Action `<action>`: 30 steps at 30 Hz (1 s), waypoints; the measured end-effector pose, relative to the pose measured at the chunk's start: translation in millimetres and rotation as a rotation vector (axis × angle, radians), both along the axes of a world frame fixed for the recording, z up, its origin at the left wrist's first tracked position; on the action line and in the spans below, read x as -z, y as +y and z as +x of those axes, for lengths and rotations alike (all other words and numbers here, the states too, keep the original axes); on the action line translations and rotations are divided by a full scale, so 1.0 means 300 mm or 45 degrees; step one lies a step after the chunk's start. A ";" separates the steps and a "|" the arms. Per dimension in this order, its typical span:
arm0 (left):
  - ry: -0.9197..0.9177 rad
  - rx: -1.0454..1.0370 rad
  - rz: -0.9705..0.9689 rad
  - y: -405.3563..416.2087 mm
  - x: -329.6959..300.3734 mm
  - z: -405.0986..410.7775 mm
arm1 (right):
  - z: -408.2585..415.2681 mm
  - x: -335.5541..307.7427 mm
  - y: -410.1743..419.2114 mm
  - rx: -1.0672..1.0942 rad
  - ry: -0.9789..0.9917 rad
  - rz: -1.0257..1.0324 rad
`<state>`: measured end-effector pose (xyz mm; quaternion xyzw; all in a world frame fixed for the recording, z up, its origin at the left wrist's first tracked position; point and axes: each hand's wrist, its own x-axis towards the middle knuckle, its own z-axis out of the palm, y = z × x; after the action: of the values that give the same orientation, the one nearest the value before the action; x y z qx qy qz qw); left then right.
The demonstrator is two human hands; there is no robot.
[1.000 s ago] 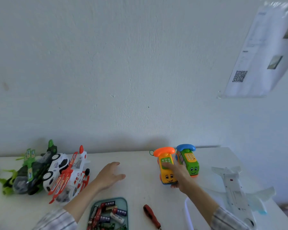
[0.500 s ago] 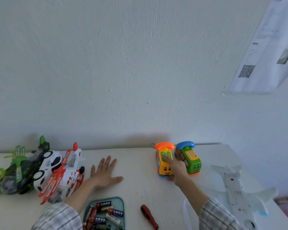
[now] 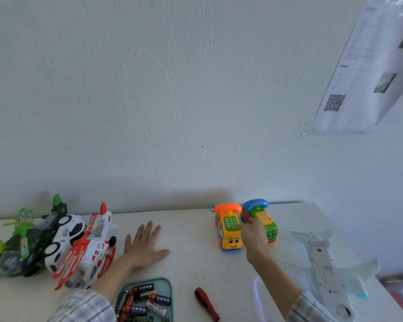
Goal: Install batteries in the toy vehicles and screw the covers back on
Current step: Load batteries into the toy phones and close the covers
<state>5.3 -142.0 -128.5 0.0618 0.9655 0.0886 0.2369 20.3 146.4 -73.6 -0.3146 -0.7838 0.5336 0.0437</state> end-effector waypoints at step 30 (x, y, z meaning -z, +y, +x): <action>0.020 0.003 0.077 -0.008 -0.004 -0.001 | 0.080 0.036 0.032 -0.880 0.124 1.256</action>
<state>4.8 -144.3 -127.4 0.0708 0.9641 0.1169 0.2275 44.2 155.9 -84.5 0.0403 -0.9927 0.1043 0.0443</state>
